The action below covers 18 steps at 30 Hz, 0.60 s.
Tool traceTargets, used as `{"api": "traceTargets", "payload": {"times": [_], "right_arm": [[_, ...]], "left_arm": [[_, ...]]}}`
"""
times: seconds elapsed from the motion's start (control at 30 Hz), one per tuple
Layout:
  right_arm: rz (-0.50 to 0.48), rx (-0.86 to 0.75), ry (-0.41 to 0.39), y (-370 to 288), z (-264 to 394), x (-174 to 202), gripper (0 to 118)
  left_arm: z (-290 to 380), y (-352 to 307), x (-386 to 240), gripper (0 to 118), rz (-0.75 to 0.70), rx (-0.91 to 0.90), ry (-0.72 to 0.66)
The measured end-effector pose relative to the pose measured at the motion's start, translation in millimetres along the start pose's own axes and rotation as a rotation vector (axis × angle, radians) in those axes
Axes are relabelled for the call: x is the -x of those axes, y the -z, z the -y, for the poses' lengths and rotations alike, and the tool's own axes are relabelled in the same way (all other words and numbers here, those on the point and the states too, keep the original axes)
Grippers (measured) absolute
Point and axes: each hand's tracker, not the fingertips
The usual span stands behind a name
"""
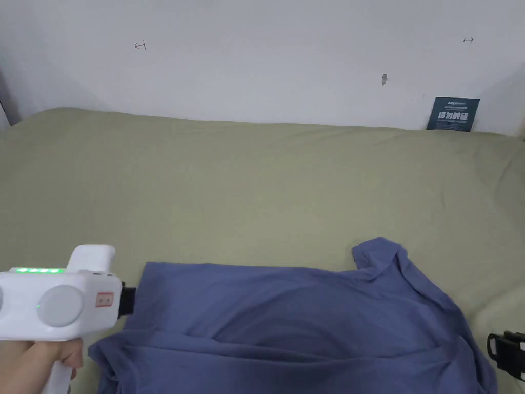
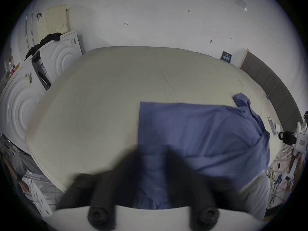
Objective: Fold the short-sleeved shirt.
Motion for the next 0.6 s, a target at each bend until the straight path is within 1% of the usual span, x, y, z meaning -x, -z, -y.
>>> {"api": "traceTargets", "payload": {"times": [0.03,0.1,0.2,0.23,0.27,0.3,0.33,0.37,0.4,0.43,0.5,0.6], "right_arm": [[-0.012,0.013,-0.003,7.0,-5.5,-0.3,5],[-0.026,0.017,0.009,21.5,-17.6,0.7,3],[-0.011,0.031,0.008,40.9,-29.8,1.7,3],[-0.011,0.039,0.009,46.9,-33.0,0.3,3],[-0.004,0.044,0.013,53.1,-36.0,-1.0,3],[0.001,0.05,0.021,59.4,-37.8,-4.8,3],[0.003,0.063,0.026,65.0,-40.2,-7.5,3],[0.006,0.067,0.03,70.0,-42.5,-9.4,2],[0.008,0.07,0.033,75.0,-44.9,-11.6,3],[0.01,0.075,0.033,79.2,-46.0,-15.2,3],[0.019,0.084,0.027,87.3,-48.7,-19.2,3],[0.032,0.106,0.018,99.5,-52.5,-25.5,3]], "left_arm": [[-6.6,10.2,0.2,0,-0.05,-0.023,-0.02],[-22.1,36.6,0.6,0,-0.019,0.011,-0.022],[-40.7,72.6,3.3,0,-0.028,0.044,-0.036],[-44.6,82.1,2.6,5,-0.036,0.056,-0.04],[-48.9,93.2,3.6,22,-0.042,0.066,-0.051],[-54.8,106.5,5.8,67,-0.047,0.086,-0.055],[-59.5,118.8,7.3,100,-0.062,0.119,-0.054],[-60.6,128.2,4.7,117,-0.089,0.158,-0.05],[-62.4,139.3,4.2,118,-0.124,0.19,-0.042],[-63.9,145.2,3.7,118,-0.152,0.166,-0.034],[-67.1,154.8,-0.4,118,-0.155,0.167,-0.01],[-68.0,165.9,-1.8,117,-0.136,0.187,-0.009]]}}
